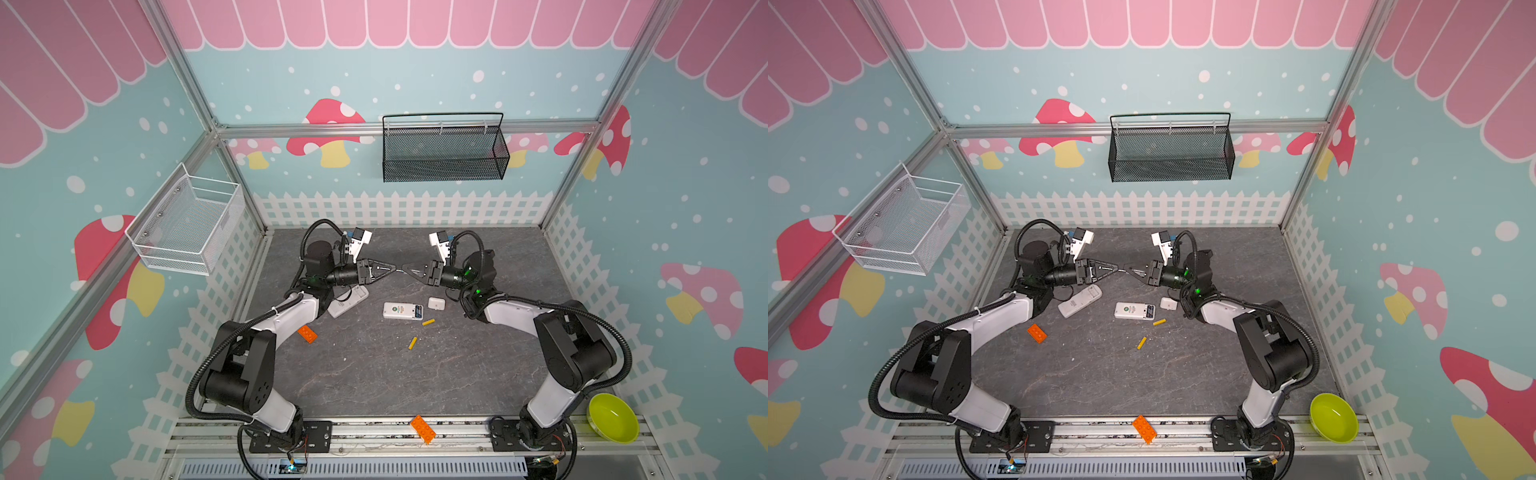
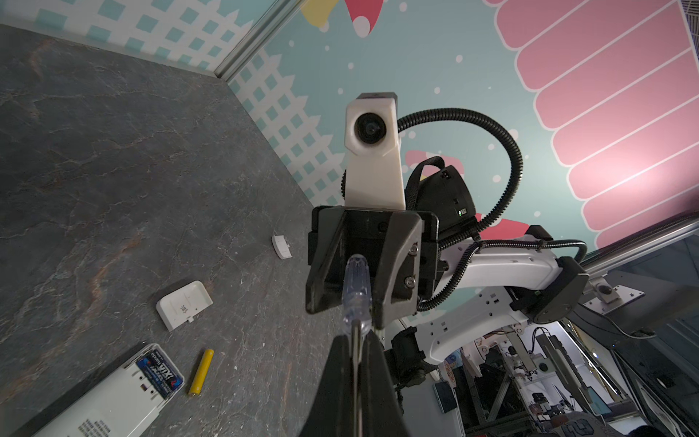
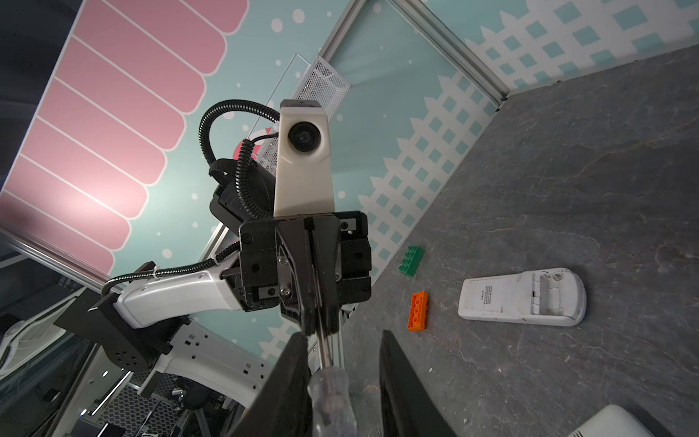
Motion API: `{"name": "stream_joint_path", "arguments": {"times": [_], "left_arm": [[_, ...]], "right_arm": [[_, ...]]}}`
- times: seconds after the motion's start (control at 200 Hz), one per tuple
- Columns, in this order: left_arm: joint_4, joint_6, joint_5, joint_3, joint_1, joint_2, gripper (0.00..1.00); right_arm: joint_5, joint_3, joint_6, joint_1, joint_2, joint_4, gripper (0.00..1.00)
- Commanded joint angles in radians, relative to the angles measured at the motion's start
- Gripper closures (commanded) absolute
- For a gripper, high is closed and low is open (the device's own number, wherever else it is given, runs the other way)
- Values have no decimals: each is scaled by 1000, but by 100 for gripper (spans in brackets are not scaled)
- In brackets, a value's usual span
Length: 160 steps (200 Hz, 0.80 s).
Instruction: Unload the batteries from the remote control
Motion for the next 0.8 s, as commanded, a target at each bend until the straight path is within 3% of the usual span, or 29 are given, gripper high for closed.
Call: {"name": "stream_joint_path", "arguments": {"times": [0.0,0.125,0.21,0.33,0.435,0.52,0.595,0.706,0.796], "left_arm": [[-4,18,-10,9,2,9,100],[1,19,-16,9,12,12,93],[-20,43,-16,26,19,15,74],[-70,96,67,90,49,16,53],[-8,55,93,137,117,33,46],[-95,80,94,215,169,50,44],[-300,256,84,290,182,55,41],[-851,686,-63,456,151,95,36],[-1005,854,-135,518,129,130,34]], "right_arm": [[-14,19,15,8,21,32,77],[-32,9,6,6,18,30,91],[-30,-13,-4,-3,4,30,100],[-28,-72,-12,-39,-43,30,100],[-44,-130,-32,-87,-95,22,100],[-71,-164,-73,-126,-139,-27,100],[-98,-169,-183,-155,-184,-139,100],[-85,-119,-468,-179,-244,-472,100],[-48,-77,-658,-194,-275,-694,100]]}}
